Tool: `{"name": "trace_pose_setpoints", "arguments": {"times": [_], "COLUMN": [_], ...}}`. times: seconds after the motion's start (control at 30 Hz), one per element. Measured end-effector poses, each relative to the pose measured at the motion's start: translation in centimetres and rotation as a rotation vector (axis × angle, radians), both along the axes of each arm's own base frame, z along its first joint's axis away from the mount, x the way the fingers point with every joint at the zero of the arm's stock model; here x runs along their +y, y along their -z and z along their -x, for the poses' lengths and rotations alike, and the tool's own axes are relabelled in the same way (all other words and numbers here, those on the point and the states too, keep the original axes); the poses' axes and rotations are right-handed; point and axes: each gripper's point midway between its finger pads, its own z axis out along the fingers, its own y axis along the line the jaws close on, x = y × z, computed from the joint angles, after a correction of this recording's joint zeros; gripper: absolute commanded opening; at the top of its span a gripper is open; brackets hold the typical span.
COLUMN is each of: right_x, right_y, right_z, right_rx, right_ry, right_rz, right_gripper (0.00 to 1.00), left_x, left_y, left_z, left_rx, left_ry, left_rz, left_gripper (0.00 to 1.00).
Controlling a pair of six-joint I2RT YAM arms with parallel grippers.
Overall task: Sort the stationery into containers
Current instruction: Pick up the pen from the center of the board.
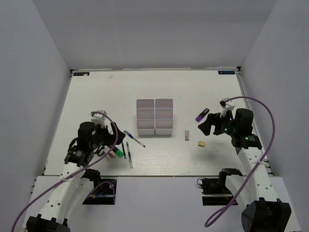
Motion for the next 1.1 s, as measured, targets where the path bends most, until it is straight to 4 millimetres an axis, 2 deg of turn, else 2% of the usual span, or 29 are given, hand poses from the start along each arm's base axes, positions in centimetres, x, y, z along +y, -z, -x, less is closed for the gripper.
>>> {"name": "trace_pose_setpoints", "arguments": {"times": [0.17, 0.23, 0.27, 0.3, 0.33, 0.37, 0.43, 0.47, 0.5, 0.53, 0.57, 0.6, 0.63, 0.7, 0.73, 0.77, 0.87, 0.93, 1.0, 1.1], "right_x": [0.0, 0.0, 0.0, -0.1, -0.1, -0.2, -0.2, -0.3, -0.2, -0.3, -0.3, -0.3, -0.3, -0.3, -0.3, -0.3, -0.3, -0.2, -0.2, -0.3], "right_y": [0.2, 0.2, 0.2, 0.2, 0.3, 0.3, 0.5, 0.5, 0.7, 0.8, 1.0, 1.2, 1.3, 1.6, 1.8, 2.0, 2.4, 2.4, 2.3, 2.1], "right_z": [0.0, 0.0, 0.0, -0.1, -0.1, 0.0, 0.0, 0.0, 0.0, 0.1, 0.2, 0.3, 0.3, 0.5, 0.6, 0.7, 1.0, 1.1, 1.2, 1.2], "right_rx": [0.012, 0.01, 0.006, 0.0, -0.004, -0.011, -0.032, -0.037, -0.033, -0.031, -0.024, -0.021, -0.021, -0.015, -0.009, 0.0, 0.023, 0.028, 0.033, 0.029], "right_ry": [0.003, 0.001, -0.003, -0.009, -0.013, -0.022, -0.049, -0.059, -0.063, -0.067, -0.071, -0.078, -0.088, -0.102, -0.11, -0.115, -0.128, -0.133, -0.132, -0.13], "right_rz": [-0.004, -0.002, 0.005, 0.012, 0.019, 0.032, 0.061, 0.072, 0.073, 0.079, 0.082, 0.089, 0.098, 0.11, 0.113, 0.114, 0.118, 0.119, 0.118, 0.119], "right_gripper": [0.91, 0.91, 0.91, 0.91, 0.84, 0.69, 0.0, 0.0, 0.0, 0.51, 0.78, 0.86, 0.86, 0.75, 0.72, 0.62, 0.49, 0.47, 0.54, 0.58], "left_x": [-0.1, -0.1, -0.1, -0.2, -0.2, -0.3, -0.2, -0.1, 0.1, 0.5, 0.8, 1.2, 1.6, 2.2, 2.3, 2.5, 3.0, 3.5, 3.7, 3.4], "left_y": [-0.2, -0.2, -0.2, -0.2, -0.1, 0.0, 0.4, 0.7, 0.9, 0.9, 0.7, 0.6, 0.0, -0.7, -1.0, -1.1, 0.1, 1.8, 3.2, 4.2], "left_z": [0.0, 0.1, 0.1, 0.1, 0.1, 0.1, 0.1, 0.1, 0.1, -0.1, -0.5, -0.9, -1.5, -2.8, -3.3, -4.2, -5.6, -5.7, -5.1, -4.2], "left_rx": [-0.008, -0.006, -0.005, -0.004, 0.0, 0.004, 0.026, 0.048, 0.072, 0.097, 0.118, 0.147, 0.167, 0.21, 0.23, 0.243, 0.311, 0.367, 0.42, 0.454], "left_ry": [0.003, 0.004, 0.007, 0.008, 0.01, 0.014, 0.013, 0.009, -0.003, -0.014, -0.033, -0.052, -0.068, -0.091, -0.095, -0.093, -0.091, -0.084, -0.059, -0.014], "left_rz": [0.004, 0.006, 0.007, 0.008, 0.011, 0.01, 0.003, -0.007, -0.024, -0.049, -0.071, -0.097, -0.127, -0.187, -0.223, -0.266, -0.386, -0.458, -0.508, -0.52], "left_gripper": [1.0, 0.89, 0.77, 0.34, 0.14, 0.02, 0.01, 0.12, 0.57, 0.69, 0.71, 0.73, 0.7, 0.47, 0.41, 0.38, 0.3, 0.28, 0.29, 0.35]}}
